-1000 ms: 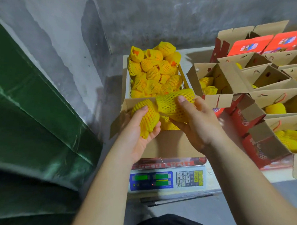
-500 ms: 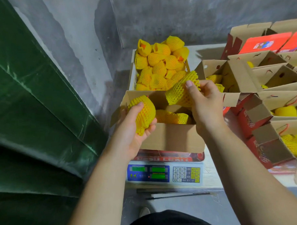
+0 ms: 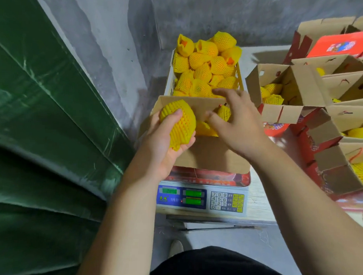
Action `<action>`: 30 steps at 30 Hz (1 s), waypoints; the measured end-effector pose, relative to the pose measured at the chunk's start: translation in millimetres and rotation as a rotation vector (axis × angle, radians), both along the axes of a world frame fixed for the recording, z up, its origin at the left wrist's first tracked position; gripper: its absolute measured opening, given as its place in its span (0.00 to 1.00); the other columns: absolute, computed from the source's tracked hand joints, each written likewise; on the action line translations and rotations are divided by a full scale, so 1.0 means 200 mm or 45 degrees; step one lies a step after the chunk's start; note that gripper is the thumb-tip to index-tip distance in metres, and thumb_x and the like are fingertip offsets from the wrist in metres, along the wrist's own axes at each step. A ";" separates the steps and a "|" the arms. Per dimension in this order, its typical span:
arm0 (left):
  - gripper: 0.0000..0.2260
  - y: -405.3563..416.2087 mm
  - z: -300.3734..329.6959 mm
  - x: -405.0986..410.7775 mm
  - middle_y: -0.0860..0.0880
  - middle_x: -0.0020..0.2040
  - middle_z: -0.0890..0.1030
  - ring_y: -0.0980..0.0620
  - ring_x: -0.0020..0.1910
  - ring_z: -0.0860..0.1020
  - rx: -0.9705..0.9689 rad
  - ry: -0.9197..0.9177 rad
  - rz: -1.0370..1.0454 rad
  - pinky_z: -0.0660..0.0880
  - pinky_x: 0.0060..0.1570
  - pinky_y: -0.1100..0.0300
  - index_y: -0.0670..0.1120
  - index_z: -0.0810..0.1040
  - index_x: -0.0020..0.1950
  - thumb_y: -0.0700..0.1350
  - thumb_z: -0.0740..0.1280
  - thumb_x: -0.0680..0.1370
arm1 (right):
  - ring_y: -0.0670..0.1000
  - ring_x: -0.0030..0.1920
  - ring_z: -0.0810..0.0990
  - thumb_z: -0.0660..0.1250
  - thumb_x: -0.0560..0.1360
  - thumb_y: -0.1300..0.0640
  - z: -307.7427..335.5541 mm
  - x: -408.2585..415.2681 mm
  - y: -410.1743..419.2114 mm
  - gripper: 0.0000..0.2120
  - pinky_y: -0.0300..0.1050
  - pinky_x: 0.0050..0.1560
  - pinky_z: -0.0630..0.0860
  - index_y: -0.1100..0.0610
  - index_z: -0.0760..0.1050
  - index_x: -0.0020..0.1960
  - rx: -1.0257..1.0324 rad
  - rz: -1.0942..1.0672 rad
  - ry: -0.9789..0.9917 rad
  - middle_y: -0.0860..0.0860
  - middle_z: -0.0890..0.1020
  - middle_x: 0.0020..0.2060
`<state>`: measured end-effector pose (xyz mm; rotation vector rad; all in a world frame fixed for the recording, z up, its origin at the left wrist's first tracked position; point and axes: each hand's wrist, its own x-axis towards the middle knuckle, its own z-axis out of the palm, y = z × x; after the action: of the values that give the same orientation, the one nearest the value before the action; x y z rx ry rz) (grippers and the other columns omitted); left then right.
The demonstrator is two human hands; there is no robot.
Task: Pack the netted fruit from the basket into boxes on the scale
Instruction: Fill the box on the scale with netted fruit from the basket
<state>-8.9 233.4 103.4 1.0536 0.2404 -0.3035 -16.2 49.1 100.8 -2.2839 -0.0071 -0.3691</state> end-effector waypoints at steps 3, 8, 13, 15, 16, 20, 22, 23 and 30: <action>0.24 0.02 -0.02 -0.02 0.40 0.70 0.79 0.39 0.68 0.80 0.054 -0.113 -0.199 0.79 0.63 0.41 0.51 0.73 0.76 0.50 0.70 0.80 | 0.46 0.66 0.76 0.72 0.78 0.51 0.02 -0.11 0.09 0.28 0.44 0.65 0.76 0.53 0.70 0.75 0.377 0.484 0.155 0.51 0.77 0.66; 0.26 0.04 -0.03 -0.06 0.39 0.67 0.80 0.40 0.65 0.81 0.138 -0.154 -0.204 0.78 0.64 0.42 0.48 0.74 0.75 0.52 0.70 0.77 | 0.54 0.63 0.79 0.76 0.77 0.57 0.01 -0.14 0.12 0.26 0.60 0.65 0.76 0.56 0.72 0.72 0.437 0.554 0.177 0.55 0.79 0.62; 0.22 0.10 -0.07 -0.10 0.39 0.64 0.82 0.40 0.62 0.83 0.186 -0.167 -0.150 0.80 0.55 0.46 0.51 0.79 0.70 0.51 0.74 0.76 | 0.51 0.52 0.81 0.75 0.76 0.64 0.00 -0.17 0.16 0.22 0.50 0.55 0.81 0.58 0.73 0.68 0.539 0.618 0.198 0.57 0.80 0.58; 0.23 0.11 -0.06 -0.11 0.39 0.64 0.83 0.41 0.61 0.83 0.196 -0.160 -0.145 0.80 0.52 0.48 0.52 0.80 0.68 0.53 0.76 0.74 | 0.48 0.50 0.80 0.74 0.77 0.65 0.00 -0.18 0.17 0.23 0.46 0.52 0.81 0.58 0.72 0.69 0.574 0.629 0.207 0.58 0.79 0.58; 0.23 0.12 -0.06 -0.11 0.40 0.64 0.83 0.41 0.61 0.84 0.193 -0.151 -0.140 0.80 0.51 0.48 0.52 0.80 0.68 0.53 0.76 0.73 | 0.47 0.51 0.80 0.74 0.77 0.66 0.01 -0.18 0.18 0.23 0.45 0.52 0.81 0.58 0.72 0.69 0.592 0.623 0.208 0.57 0.79 0.58; 0.20 0.13 -0.06 -0.12 0.41 0.62 0.84 0.41 0.61 0.84 0.211 -0.173 -0.145 0.81 0.51 0.48 0.52 0.81 0.65 0.53 0.76 0.74 | 0.44 0.49 0.79 0.72 0.77 0.67 0.00 -0.19 0.18 0.23 0.45 0.52 0.81 0.58 0.71 0.70 0.640 0.606 0.223 0.52 0.79 0.56; 0.22 0.13 -0.06 -0.12 0.40 0.63 0.83 0.41 0.61 0.84 0.247 -0.180 -0.145 0.81 0.52 0.47 0.52 0.80 0.66 0.54 0.76 0.74 | 0.44 0.48 0.79 0.72 0.77 0.68 0.00 -0.19 0.18 0.22 0.48 0.52 0.80 0.59 0.71 0.69 0.648 0.612 0.241 0.53 0.80 0.54; 0.23 0.14 -0.06 -0.12 0.40 0.63 0.82 0.40 0.61 0.83 0.262 -0.179 -0.146 0.80 0.52 0.47 0.51 0.79 0.67 0.54 0.76 0.74 | 0.44 0.48 0.79 0.72 0.77 0.69 -0.01 -0.19 0.19 0.22 0.48 0.52 0.80 0.59 0.72 0.68 0.654 0.614 0.248 0.53 0.80 0.54; 0.21 0.13 -0.06 -0.10 0.41 0.63 0.82 0.41 0.61 0.83 0.258 -0.180 -0.102 0.81 0.55 0.45 0.53 0.79 0.67 0.54 0.75 0.76 | 0.43 0.50 0.79 0.72 0.78 0.67 -0.01 -0.17 0.21 0.26 0.40 0.50 0.80 0.56 0.67 0.72 0.659 0.551 0.262 0.57 0.80 0.59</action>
<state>-28.2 258.7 91.7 1.2816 0.1036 -0.2793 -50.1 91.2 98.4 -1.7356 -0.2665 0.0882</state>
